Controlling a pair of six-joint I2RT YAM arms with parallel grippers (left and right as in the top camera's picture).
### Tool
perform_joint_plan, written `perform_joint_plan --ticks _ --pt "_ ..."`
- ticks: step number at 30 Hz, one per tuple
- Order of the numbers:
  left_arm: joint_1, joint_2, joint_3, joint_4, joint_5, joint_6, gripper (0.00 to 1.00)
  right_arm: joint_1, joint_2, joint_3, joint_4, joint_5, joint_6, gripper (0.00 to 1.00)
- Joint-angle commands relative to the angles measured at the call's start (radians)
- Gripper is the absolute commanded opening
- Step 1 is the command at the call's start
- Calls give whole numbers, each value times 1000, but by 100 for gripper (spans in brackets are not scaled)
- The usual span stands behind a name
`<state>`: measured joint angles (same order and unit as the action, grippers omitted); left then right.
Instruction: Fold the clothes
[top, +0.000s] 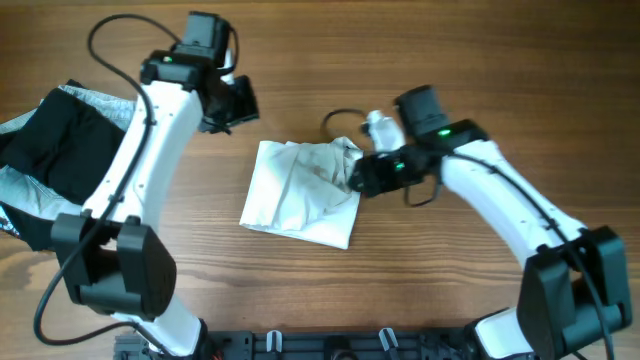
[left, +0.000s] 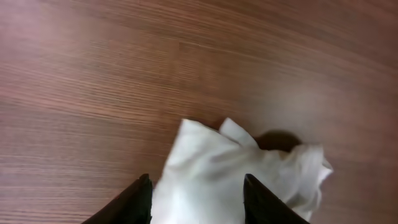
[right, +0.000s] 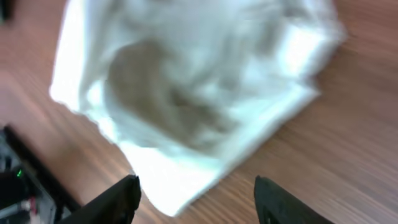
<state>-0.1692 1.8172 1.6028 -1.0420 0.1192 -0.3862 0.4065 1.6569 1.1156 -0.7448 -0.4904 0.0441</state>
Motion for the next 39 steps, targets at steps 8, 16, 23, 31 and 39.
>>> perform_joint_plan --ticks 8,16,23,31,39 --pt "39 74 11 2 23 -14 51 153 174 19 174 135 179 52" --pt "39 75 11 -5 23 -11 51 153 151 19 -165 150 213 16" --pt "35 75 11 -23 30 -11 51 153 152 -8 -240 175 222 31" --pt "34 78 -23 -5 207 69 57 153 151 -8 -296 199 264 27" --pt "-62 78 -193 115 259 95 60 163 151 -26 -360 250 466 28"
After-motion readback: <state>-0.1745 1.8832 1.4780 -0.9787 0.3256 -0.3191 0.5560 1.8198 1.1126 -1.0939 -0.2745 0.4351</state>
